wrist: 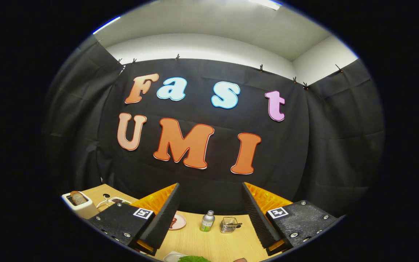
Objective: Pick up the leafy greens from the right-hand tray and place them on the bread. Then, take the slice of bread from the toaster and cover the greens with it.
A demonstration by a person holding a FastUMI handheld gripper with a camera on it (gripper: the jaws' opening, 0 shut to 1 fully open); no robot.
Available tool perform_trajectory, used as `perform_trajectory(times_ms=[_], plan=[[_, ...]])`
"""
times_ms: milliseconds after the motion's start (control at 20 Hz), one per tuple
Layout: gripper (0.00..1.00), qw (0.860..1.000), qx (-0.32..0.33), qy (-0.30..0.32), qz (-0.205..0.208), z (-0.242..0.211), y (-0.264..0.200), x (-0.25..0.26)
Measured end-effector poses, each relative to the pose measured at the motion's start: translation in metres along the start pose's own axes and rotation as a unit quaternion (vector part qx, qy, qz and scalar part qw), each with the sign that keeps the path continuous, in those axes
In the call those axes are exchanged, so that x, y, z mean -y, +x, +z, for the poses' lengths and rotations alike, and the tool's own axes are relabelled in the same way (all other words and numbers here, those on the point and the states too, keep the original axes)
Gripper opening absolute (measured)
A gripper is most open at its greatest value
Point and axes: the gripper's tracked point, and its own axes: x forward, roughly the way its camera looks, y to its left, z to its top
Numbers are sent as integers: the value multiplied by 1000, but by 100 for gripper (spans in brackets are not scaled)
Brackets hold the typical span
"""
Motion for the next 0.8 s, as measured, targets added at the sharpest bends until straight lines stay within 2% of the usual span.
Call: perform_trajectory(times_ms=[200,300,350,600,800], plan=[[98,1000,-6,-4,3,-9,5,-2],[98,999,-45,-25,-15,-35,11,8],[97,997,-65,-34,-10,-50,12,5],[97,987,-154,-26,34,-121,11,-19],[97,967,-243,-18,76,-191,-1,-29]])
